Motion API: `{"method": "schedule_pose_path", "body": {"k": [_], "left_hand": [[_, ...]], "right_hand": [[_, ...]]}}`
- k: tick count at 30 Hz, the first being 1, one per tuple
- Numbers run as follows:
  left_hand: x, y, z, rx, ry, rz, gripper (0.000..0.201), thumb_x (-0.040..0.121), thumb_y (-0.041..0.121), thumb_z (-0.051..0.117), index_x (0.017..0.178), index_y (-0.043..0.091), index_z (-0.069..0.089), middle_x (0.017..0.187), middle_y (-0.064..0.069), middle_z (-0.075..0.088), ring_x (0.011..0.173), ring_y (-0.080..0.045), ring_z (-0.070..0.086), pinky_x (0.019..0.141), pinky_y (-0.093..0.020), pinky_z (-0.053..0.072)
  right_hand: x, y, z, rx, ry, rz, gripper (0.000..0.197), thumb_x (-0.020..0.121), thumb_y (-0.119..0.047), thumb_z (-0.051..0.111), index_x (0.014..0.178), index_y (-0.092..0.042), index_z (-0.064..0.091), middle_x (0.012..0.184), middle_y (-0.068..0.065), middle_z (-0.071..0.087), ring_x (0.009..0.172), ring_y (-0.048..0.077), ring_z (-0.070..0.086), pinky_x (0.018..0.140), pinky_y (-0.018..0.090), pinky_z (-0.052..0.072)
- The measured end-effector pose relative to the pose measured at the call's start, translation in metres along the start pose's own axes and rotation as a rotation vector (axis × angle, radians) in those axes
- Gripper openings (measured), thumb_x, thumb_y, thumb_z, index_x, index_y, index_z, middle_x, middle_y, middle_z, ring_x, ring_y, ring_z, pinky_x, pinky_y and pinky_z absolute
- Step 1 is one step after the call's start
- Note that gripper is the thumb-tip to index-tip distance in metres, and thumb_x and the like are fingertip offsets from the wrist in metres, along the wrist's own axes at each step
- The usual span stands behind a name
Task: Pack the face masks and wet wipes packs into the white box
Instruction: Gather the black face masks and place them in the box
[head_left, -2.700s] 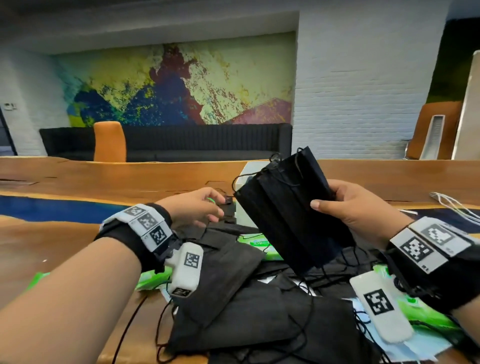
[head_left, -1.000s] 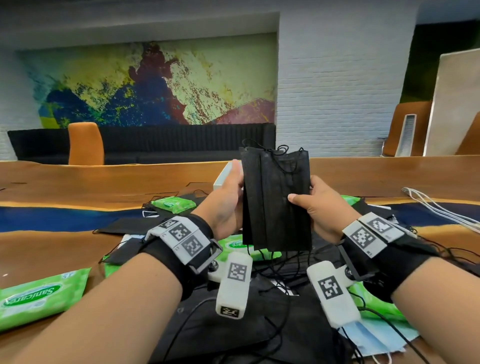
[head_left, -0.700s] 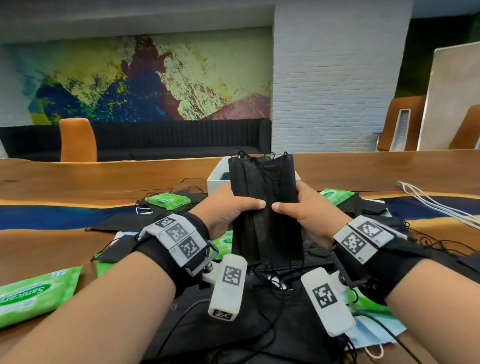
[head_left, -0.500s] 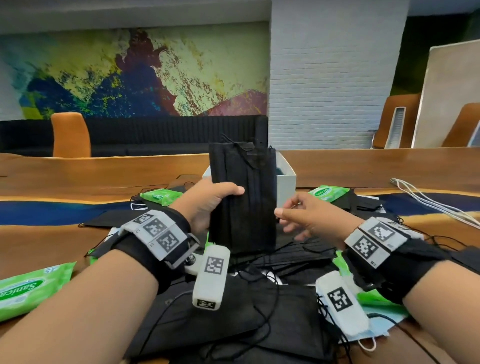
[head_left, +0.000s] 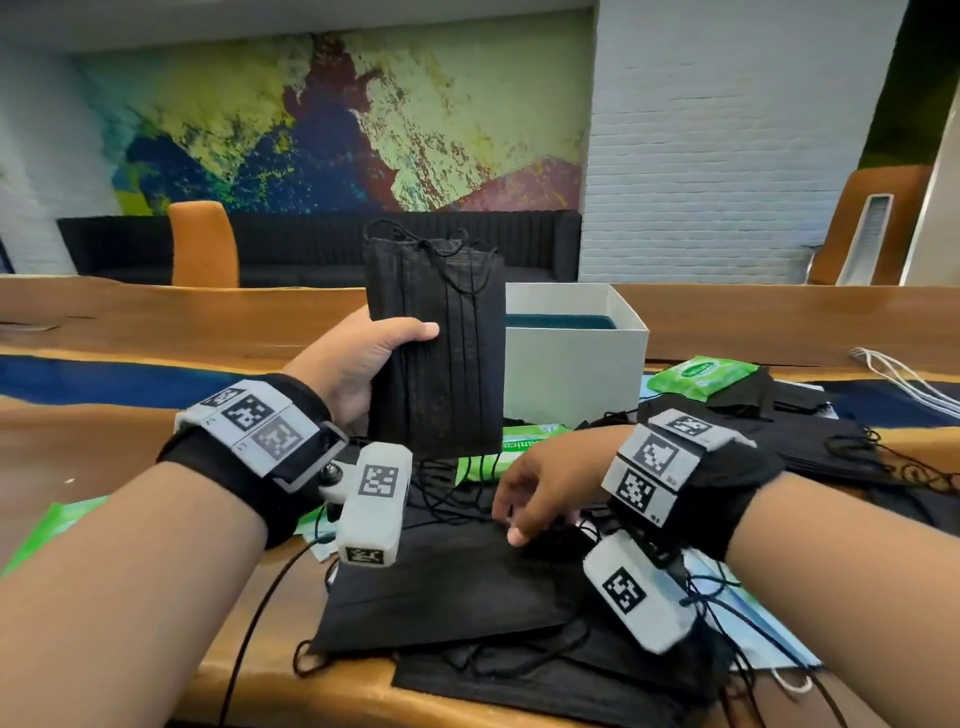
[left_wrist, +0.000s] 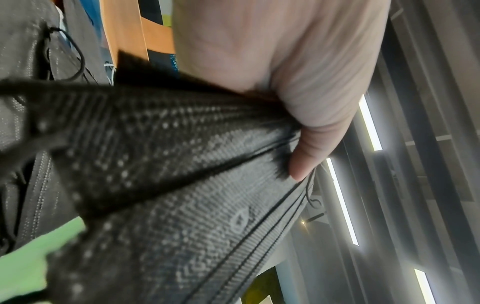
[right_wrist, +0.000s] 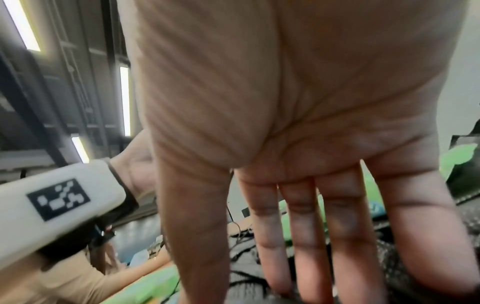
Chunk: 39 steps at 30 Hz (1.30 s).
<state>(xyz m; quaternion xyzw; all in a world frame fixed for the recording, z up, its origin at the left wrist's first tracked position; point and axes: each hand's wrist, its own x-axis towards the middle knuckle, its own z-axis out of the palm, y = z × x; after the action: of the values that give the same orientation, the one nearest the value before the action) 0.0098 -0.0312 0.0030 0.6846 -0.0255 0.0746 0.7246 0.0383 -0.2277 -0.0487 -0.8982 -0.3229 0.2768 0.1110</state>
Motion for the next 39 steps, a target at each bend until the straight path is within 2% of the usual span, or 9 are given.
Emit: {"method": "schedule_pose_path", "body": {"k": [2, 5, 9, 14, 18, 25, 28, 32, 39], "left_hand": [[0.000, 0.000, -0.003, 0.012, 0.010, 0.003, 0.029, 0.090, 0.004, 0.055, 0.119, 0.004, 0.059, 0.107, -0.018, 0.068, 0.097, -0.030, 0.067, 0.085, -0.046, 0.055], [0.001, -0.002, -0.003, 0.024, 0.009, 0.014, 0.029, 0.089, 0.003, 0.056, 0.118, 0.004, 0.060, 0.104, -0.017, 0.069, 0.093, -0.028, 0.069, 0.078, -0.041, 0.058], [0.001, -0.005, 0.001, 0.024, -0.011, 0.012, 0.031, 0.090, 0.002, 0.056, 0.120, 0.003, 0.058, 0.107, -0.019, 0.069, 0.093, -0.029, 0.069, 0.072, -0.039, 0.059], [0.000, -0.002, 0.003, 0.007, 0.003, 0.043, 0.028, 0.090, 0.002, 0.056, 0.118, 0.005, 0.059, 0.108, -0.018, 0.069, 0.099, -0.031, 0.067, 0.083, -0.043, 0.056], [-0.001, 0.004, 0.005, -0.070, 0.025, 0.090, 0.021, 0.093, 0.003, 0.052, 0.110, 0.006, 0.064, 0.102, -0.012, 0.071, 0.093, -0.026, 0.069, 0.081, -0.040, 0.057], [0.001, 0.011, 0.018, -0.168, 0.000, 0.108, 0.029, 0.094, 0.009, 0.051, 0.121, 0.000, 0.059, 0.106, -0.016, 0.069, 0.093, -0.026, 0.069, 0.084, -0.043, 0.057], [0.000, 0.011, 0.027, -0.181, -0.043, 0.107, 0.023, 0.095, 0.010, 0.051, 0.114, 0.003, 0.062, 0.097, -0.012, 0.073, 0.086, -0.023, 0.071, 0.076, -0.039, 0.059], [-0.002, 0.006, 0.041, -0.201, -0.123, 0.081, 0.017, 0.095, 0.010, 0.050, 0.101, 0.006, 0.065, 0.083, -0.008, 0.074, 0.074, -0.018, 0.072, 0.069, -0.036, 0.060], [-0.007, 0.002, 0.062, -0.240, -0.232, -0.035, 0.023, 0.095, 0.017, 0.049, 0.093, 0.006, 0.069, 0.084, -0.010, 0.074, 0.075, -0.021, 0.072, 0.069, -0.037, 0.060]], "right_hand": [[0.008, -0.005, 0.004, -0.136, -0.017, 0.030, 0.039, 0.077, -0.044, 0.072, 0.112, -0.030, 0.061, 0.112, 0.003, 0.067, 0.086, 0.015, 0.061, 0.073, 0.025, 0.049], [0.015, -0.007, 0.007, -0.257, 0.018, 0.034, 0.036, 0.076, -0.045, 0.073, 0.103, -0.027, 0.059, 0.110, 0.002, 0.066, 0.090, 0.015, 0.059, 0.069, 0.023, 0.043], [0.013, -0.004, 0.007, -0.284, 0.054, 0.025, 0.021, 0.080, -0.038, 0.071, 0.088, -0.025, 0.056, 0.084, -0.005, 0.060, 0.078, 0.012, 0.054, 0.062, 0.020, 0.040], [-0.006, 0.012, -0.007, -0.070, 0.219, -0.004, 0.023, 0.086, -0.027, 0.066, 0.073, -0.026, 0.046, 0.062, -0.006, 0.053, 0.053, 0.009, 0.048, 0.058, 0.022, 0.040], [-0.029, 0.036, -0.028, 0.041, 0.451, 0.074, 0.025, 0.089, -0.025, 0.062, 0.071, -0.024, 0.044, 0.060, -0.006, 0.049, 0.053, 0.009, 0.045, 0.055, 0.021, 0.038], [-0.056, 0.077, -0.049, 0.330, 0.744, 0.189, 0.028, 0.092, -0.012, 0.055, 0.070, -0.015, 0.039, 0.059, 0.002, 0.045, 0.044, 0.010, 0.045, 0.041, 0.019, 0.033], [-0.063, 0.082, -0.050, 0.634, 0.778, 0.116, 0.025, 0.096, -0.005, 0.048, 0.074, -0.012, 0.036, 0.060, 0.009, 0.046, 0.037, 0.011, 0.051, 0.036, 0.020, 0.041], [-0.071, 0.077, -0.048, 0.861, 0.829, -0.109, 0.025, 0.094, 0.004, 0.048, 0.077, -0.009, 0.036, 0.068, 0.013, 0.047, 0.048, 0.014, 0.059, 0.046, 0.022, 0.053], [-0.071, 0.062, -0.036, 1.087, 0.607, -0.400, 0.022, 0.091, 0.010, 0.046, 0.087, -0.011, 0.040, 0.077, 0.007, 0.053, 0.057, 0.014, 0.062, 0.062, 0.023, 0.057]]}}
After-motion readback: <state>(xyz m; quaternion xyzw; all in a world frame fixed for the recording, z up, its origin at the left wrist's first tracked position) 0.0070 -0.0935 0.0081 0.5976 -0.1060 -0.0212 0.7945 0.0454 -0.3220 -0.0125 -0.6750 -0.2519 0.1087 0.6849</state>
